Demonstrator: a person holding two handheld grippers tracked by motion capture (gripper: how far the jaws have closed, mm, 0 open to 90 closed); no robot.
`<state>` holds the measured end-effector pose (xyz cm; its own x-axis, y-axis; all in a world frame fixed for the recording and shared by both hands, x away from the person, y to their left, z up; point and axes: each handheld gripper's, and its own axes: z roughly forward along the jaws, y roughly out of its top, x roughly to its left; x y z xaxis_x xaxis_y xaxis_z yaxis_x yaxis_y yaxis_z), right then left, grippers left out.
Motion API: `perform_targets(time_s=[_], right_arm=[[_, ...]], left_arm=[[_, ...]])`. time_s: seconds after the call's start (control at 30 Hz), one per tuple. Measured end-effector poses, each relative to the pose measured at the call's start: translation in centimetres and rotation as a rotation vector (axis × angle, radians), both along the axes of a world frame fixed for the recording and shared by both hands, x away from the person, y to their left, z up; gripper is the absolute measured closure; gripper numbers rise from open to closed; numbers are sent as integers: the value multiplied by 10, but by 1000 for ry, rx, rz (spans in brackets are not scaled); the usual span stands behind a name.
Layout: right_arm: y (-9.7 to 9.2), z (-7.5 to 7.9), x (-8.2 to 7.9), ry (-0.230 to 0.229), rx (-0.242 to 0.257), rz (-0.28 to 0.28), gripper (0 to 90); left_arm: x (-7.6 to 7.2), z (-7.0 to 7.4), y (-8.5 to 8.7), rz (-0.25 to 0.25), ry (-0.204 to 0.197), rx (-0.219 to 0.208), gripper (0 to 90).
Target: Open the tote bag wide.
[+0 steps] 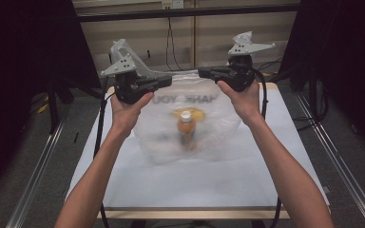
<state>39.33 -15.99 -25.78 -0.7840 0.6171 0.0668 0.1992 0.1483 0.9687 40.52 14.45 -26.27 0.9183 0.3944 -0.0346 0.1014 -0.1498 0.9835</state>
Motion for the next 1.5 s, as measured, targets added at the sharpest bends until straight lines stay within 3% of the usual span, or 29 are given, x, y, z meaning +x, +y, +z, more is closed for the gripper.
perform_targets(time_s=[0.1,0.2,0.37,0.53,0.93,1.17,1.5], right_arm=[[4,7,7,5,-18,-17,900],[8,14,14,11,-27,-27,900],[17,19,25,36,-88,-52,900],[24,6,34,87,-162,-60,900],[34,-50,19,155,-156,31,900],[43,-70,0,174,-137,114,900],[44,-87,-17,183,-152,157,900]], left_arm=[[8,6,-5,9,4,-7,900],[15,12,-11,34,13,13,900],[27,13,-20,82,31,99,900],[33,8,-24,86,61,184,900],[30,-16,-20,67,75,161,900],[25,-23,-30,36,78,165,900],[21,-50,-40,14,111,190,900]])
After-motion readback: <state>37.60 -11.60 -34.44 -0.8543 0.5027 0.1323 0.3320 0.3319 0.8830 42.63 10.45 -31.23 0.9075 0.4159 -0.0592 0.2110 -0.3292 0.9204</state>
